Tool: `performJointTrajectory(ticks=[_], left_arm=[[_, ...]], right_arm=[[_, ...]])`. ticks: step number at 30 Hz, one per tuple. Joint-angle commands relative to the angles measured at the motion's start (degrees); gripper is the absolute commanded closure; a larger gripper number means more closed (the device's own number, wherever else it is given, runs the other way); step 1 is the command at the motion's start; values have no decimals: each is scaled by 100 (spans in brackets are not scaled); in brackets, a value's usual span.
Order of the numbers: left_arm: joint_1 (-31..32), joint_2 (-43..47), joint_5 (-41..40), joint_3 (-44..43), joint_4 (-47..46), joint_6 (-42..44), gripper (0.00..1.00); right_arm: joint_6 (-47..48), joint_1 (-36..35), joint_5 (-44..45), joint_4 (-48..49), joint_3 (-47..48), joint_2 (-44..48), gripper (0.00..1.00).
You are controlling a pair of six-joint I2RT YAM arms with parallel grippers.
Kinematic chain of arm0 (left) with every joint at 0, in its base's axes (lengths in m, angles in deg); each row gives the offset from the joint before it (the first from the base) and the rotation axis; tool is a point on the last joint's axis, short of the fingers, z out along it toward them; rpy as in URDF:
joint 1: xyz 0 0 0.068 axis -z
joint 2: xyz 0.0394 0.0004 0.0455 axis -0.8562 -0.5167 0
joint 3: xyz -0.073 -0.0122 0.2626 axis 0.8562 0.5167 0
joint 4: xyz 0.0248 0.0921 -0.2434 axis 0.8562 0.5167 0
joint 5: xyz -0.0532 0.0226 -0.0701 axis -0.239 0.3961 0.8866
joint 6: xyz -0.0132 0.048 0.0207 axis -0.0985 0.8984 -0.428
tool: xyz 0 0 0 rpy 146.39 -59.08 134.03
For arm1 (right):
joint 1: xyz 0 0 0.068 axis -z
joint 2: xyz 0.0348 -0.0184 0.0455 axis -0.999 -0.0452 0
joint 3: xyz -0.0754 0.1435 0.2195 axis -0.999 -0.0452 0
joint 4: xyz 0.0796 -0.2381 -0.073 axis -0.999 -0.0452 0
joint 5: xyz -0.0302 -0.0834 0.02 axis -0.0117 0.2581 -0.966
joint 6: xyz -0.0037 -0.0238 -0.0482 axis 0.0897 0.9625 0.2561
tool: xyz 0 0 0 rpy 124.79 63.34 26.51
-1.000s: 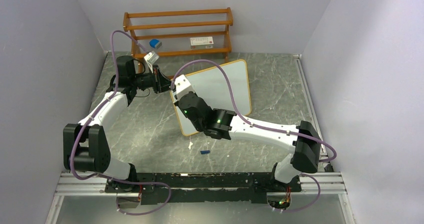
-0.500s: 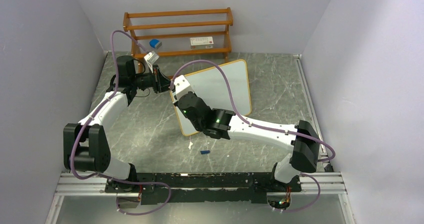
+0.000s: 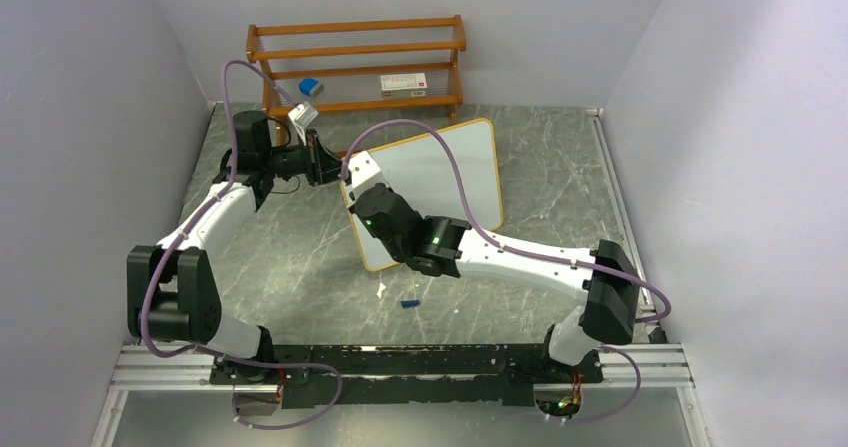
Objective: Write a sentence on the whiteboard
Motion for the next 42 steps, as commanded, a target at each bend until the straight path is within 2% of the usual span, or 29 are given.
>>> performJointTrajectory(ticks=[1,29,42], left_arm=[[105,-185,-557,120,467,688,95],[122,-230,-583,107,500,698,95],[131,-264,-617,87,556,738,95]], right_arm=[[-179,33,-41,-234,160,-87,100],[-586,-47,-199,-804,63,-12,100],[-516,-129,-65,-633,-58,265,100]])
